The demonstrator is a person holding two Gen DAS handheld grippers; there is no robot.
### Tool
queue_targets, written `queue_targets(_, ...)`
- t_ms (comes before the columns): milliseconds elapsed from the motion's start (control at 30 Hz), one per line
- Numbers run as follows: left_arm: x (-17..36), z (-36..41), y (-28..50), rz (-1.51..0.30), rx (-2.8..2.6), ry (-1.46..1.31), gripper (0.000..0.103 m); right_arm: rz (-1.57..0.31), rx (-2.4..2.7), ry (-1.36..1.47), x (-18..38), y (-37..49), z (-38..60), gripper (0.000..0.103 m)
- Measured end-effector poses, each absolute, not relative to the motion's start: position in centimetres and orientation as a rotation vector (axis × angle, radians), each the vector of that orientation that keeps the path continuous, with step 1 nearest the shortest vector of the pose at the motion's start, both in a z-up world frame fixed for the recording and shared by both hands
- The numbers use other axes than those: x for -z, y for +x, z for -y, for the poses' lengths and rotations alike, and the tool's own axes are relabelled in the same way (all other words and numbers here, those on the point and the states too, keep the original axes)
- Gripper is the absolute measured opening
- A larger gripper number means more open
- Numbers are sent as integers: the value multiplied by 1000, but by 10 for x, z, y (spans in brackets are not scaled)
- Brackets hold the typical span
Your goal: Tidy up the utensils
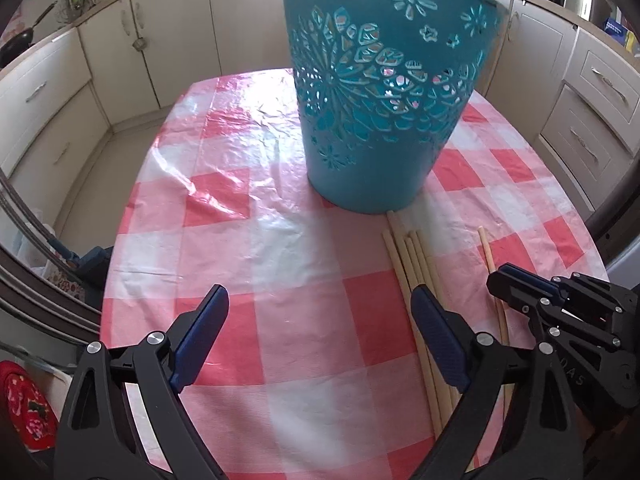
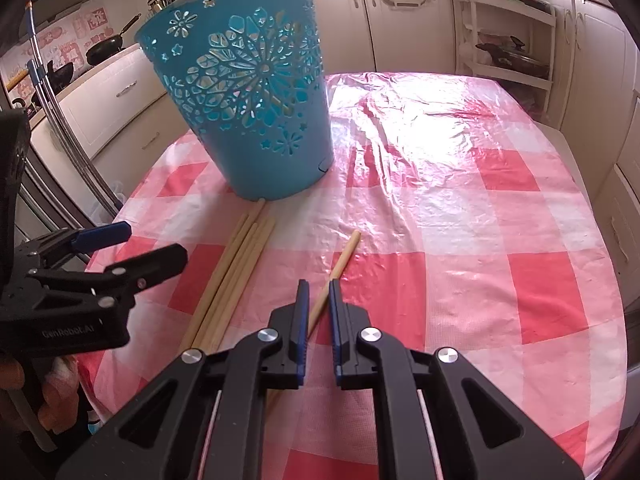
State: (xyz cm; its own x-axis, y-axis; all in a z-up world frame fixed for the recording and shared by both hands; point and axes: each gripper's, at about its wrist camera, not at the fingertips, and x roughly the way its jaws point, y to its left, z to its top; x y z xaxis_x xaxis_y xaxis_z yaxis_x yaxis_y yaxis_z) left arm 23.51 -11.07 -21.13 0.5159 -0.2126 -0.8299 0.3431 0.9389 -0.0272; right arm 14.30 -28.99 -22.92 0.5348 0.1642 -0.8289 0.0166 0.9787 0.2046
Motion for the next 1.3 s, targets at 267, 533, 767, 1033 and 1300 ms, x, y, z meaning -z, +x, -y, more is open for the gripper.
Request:
queue_targets(267, 223, 113, 241, -1040, 332, 89, 88, -1001, -94, 207, 230, 143, 292, 11)
queue_targets(533, 226, 121, 241, -1038, 318, 133, 89, -1003, -95, 222, 230, 143, 294, 11)
queue_targets(767, 227, 128, 240, -1035, 284, 187, 89, -1000, -98, 232, 230, 143, 296, 11)
queue_targets(1033, 226, 125, 241, -1037, 277, 183, 89, -996, -94, 217, 229, 142, 294, 11)
queue_targets(1300, 226, 125, 241, -1038, 277, 183, 89, -992, -94, 182, 229, 144, 288, 18)
